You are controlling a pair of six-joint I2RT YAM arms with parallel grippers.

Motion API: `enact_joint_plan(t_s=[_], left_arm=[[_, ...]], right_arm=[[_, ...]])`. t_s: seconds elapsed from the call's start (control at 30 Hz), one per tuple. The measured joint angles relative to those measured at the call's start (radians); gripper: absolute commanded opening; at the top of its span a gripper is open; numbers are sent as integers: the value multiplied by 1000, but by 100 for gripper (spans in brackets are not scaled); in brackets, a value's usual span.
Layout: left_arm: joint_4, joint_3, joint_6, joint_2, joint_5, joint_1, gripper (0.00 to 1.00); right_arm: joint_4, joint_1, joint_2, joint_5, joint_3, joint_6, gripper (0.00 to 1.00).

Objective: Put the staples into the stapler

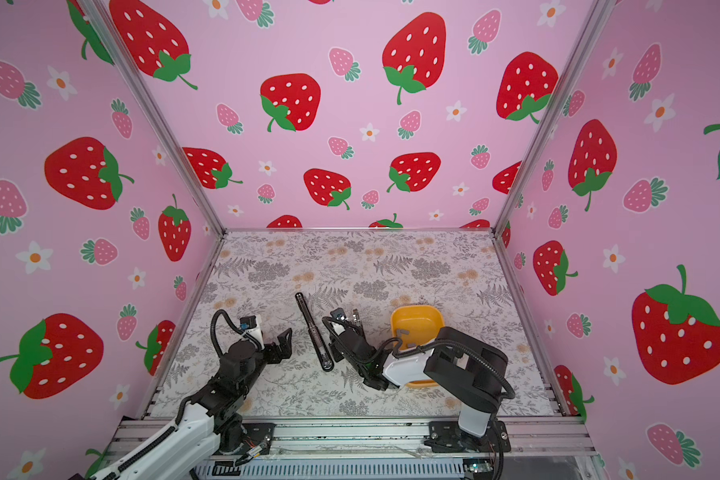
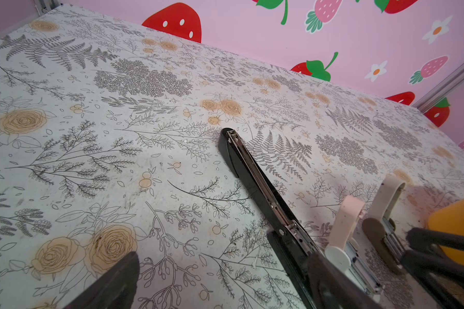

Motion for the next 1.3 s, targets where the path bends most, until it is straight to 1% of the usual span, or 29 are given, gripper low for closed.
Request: enact_joint_plan(t_s=[0.23, 0.3, 0.37, 0.43, 0.5, 0.6, 0.7, 0.77, 0.8, 0.9, 1.03, 1.13, 1.3], left_arm=[[0, 0, 0, 5, 0, 0, 99], [0, 0, 0, 5, 0, 0, 99], [0, 0, 0, 6, 0, 0, 99], [0, 0, 0, 6, 1, 0, 99], [1, 0, 0, 6, 1, 0, 99], [1, 0, 0, 6, 0, 0, 99], [1, 0, 0, 7, 0, 0, 99], [2, 0, 0, 10, 1, 0, 99], [3, 0, 0, 11, 1, 0, 99], [4, 0, 0, 13, 0, 0, 99], [4, 0, 0, 6, 0, 0, 99], [4, 0, -1, 0, -2, 0, 99], [4, 0, -1, 3, -9, 0, 99]], right_arm=[[-61, -14, 51, 9, 50, 15, 28], [-97, -14, 47, 14, 51, 21, 27], [-165, -13, 9, 37, 50, 24, 27], [-250, -13, -83, 84, 41, 31, 27], [-332, -16, -224, 148, 24, 51, 27], [-440, -39, -479, 227, -13, 94, 27], [-551, -89, -692, 278, -63, 156, 27], [-629, -141, -786, 287, -109, 193, 27], [-658, -169, -809, 285, -130, 207, 27], [-736, -261, -821, 250, -185, 239, 26], [-787, -352, -765, 179, -239, 267, 25], [-776, -407, -692, 100, -246, 273, 25], [-702, -484, -565, -27, -257, 271, 26]])
